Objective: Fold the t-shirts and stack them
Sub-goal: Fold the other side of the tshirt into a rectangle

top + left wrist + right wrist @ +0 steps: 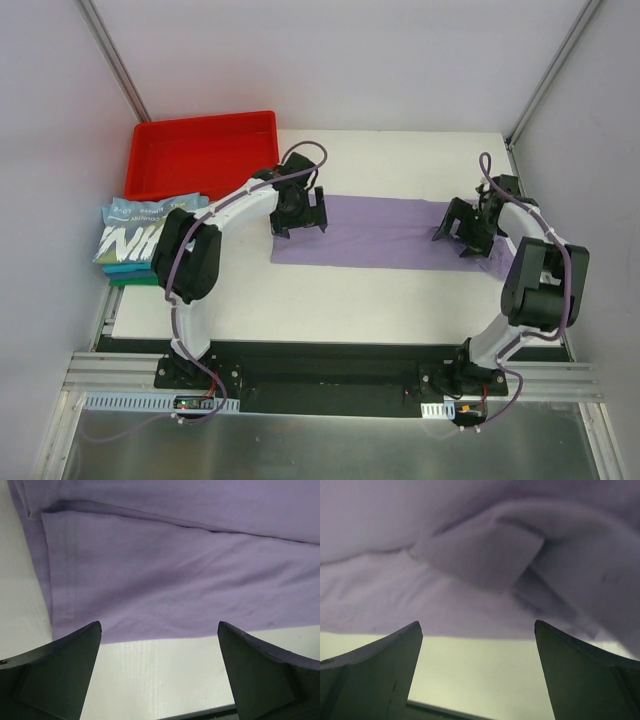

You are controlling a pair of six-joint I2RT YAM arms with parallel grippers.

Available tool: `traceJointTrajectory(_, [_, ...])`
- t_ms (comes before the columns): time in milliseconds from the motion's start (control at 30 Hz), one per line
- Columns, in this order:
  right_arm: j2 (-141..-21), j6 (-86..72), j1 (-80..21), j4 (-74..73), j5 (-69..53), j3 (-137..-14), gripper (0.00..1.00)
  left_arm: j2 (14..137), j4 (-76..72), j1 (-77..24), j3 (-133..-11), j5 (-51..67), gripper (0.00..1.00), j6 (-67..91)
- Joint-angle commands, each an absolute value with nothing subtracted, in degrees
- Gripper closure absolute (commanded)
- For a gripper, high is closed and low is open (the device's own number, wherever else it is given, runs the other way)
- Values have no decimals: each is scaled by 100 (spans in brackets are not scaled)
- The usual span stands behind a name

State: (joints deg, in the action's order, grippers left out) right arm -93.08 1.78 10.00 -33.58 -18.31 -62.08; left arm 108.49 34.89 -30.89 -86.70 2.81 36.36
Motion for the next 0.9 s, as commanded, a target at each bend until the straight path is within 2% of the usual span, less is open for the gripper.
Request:
traceJointTrajectory(0, [-10000,483,993,-2795,-1461,-6986,4,11372,3463,-2980,-8455,-104,1,3296])
traceJointTrajectory(300, [-11248,1001,1037,-2988,-177,-9375,4,11488,3454,-2918,-7937,-290,1,3243])
traceJointTrajectory(433, [-11558,1028,1090,-3356,-464,-10212,4,11356,3463,-2918,-7778,-308,1,3191])
traceJointTrajectory(633, [-10478,1791,704,-3664,-923,-9046,4,11294,3463,-2918,-7700,-298,1,3173])
traceJointTrajectory(733, [-10091,3220,615,-4366,-1150,-8483,3,11189,3463,-2909,-7620,-422,1,3068])
traceJointTrajectory(867, [-9888,4375,711,-4834,-134,-8096,4,11083,3463,-2883,-7567,-527,1,3006])
